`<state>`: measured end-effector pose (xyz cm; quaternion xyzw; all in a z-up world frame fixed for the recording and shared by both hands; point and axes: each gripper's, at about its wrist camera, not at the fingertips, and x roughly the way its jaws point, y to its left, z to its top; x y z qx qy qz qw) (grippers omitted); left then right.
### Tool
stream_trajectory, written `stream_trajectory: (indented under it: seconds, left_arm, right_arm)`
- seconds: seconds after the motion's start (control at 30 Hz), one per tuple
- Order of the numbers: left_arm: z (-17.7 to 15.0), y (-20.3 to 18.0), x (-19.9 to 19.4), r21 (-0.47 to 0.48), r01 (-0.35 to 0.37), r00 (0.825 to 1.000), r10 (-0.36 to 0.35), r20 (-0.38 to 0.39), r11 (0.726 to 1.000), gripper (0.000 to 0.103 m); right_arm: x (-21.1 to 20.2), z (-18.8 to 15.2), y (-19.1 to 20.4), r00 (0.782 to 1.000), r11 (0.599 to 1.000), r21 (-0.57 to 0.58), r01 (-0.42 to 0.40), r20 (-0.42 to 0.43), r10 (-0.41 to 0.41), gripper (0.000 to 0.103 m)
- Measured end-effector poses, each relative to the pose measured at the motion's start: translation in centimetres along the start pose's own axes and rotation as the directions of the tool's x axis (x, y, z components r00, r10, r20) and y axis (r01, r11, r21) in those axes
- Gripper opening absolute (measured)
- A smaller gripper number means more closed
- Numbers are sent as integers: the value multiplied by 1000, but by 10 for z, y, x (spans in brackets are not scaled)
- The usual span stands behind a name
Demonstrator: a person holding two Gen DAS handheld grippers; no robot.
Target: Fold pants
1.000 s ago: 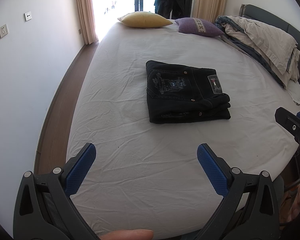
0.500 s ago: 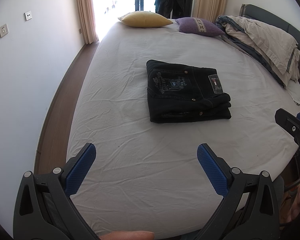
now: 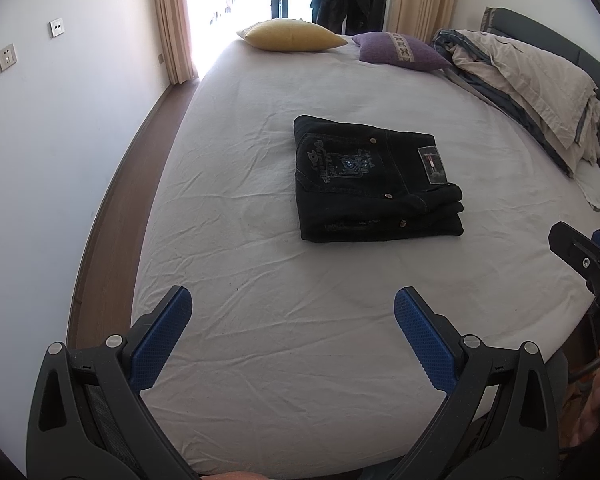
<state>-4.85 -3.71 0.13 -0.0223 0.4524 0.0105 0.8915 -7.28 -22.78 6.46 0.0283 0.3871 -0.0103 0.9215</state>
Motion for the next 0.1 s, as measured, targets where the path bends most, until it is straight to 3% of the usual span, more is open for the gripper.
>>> stream_trajectory:
  seconds: [0.1]
  left_arm:
    - [0,2,0,1,-6,1000,6,-1,1000,103]
  right_arm:
    - [0,-4,-1,1000,1000,1,0,-3,0,103]
